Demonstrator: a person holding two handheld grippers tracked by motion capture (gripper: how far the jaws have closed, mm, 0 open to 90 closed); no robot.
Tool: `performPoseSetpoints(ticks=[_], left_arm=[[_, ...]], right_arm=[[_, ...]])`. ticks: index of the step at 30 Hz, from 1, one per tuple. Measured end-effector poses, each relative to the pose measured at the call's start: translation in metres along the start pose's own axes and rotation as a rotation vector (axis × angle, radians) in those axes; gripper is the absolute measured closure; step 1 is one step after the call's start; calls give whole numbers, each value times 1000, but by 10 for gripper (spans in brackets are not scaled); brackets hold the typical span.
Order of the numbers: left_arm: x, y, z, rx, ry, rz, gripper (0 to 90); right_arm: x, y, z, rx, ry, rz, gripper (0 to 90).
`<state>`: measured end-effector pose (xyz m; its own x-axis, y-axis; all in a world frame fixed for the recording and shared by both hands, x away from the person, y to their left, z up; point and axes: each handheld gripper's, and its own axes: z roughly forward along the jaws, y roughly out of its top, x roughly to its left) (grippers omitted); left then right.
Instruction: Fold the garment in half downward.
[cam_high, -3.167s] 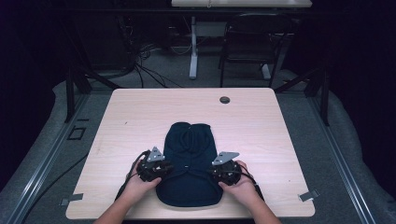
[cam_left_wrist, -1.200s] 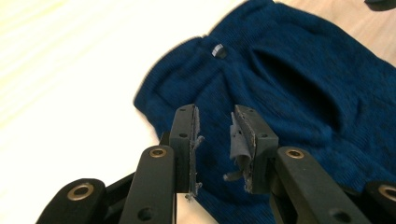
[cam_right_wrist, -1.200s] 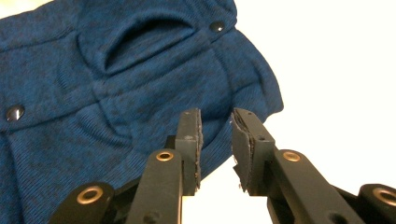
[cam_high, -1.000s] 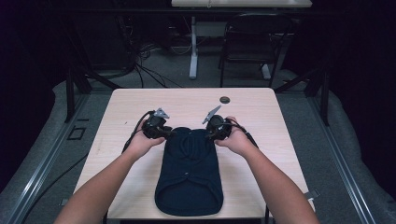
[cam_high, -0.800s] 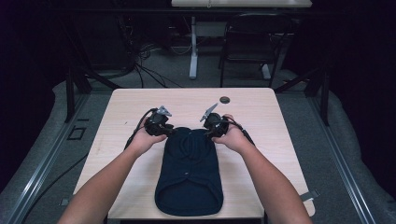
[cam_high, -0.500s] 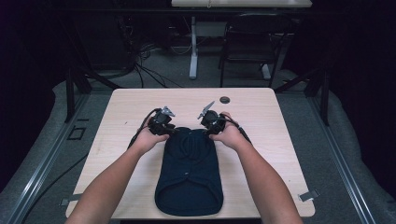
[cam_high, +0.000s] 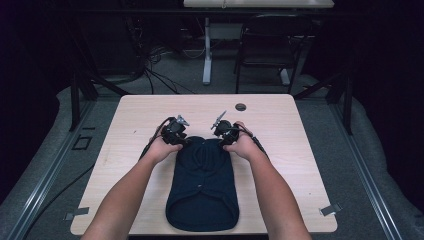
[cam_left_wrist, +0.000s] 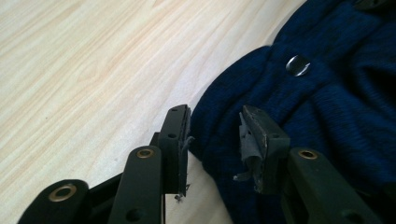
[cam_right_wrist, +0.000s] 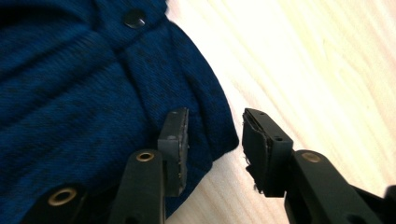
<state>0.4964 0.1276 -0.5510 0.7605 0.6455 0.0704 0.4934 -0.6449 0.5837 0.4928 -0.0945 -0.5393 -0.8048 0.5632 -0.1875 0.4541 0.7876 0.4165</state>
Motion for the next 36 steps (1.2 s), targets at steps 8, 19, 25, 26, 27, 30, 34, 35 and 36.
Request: performPoseSetpoints(ticks=[8, 19, 25, 26, 27, 30, 34, 35, 36], left_arm=[[-6, 1, 6, 50, 21, 63, 635], [-14, 8, 5, 121, 35, 171, 784], [-18, 9, 2, 123, 66, 214, 804], [-18, 9, 1, 123, 71, 222, 805], [-19, 9, -1, 120, 74, 226, 806], [-20, 11, -8, 95, 86, 233, 808], [-21, 13, -22, 65, 97, 247, 810], [-22, 14, -26, 55, 99, 244, 810], [-22, 15, -29, 45, 102, 239, 810]], right_arm=[[0, -3, 7, 13, 10, -2, 642], [9, -4, 1, 41, -7, -96, 776], [10, -7, -3, 19, -35, -145, 790], [11, -7, -5, 14, -37, -147, 793], [11, -7, -7, 2, -42, -154, 794], [12, -7, -12, -12, -51, -167, 799], [14, -7, -27, -49, -66, -181, 805], [14, -7, -27, -49, -66, -181, 805], [14, -6, -32, -76, -73, -178, 807]])
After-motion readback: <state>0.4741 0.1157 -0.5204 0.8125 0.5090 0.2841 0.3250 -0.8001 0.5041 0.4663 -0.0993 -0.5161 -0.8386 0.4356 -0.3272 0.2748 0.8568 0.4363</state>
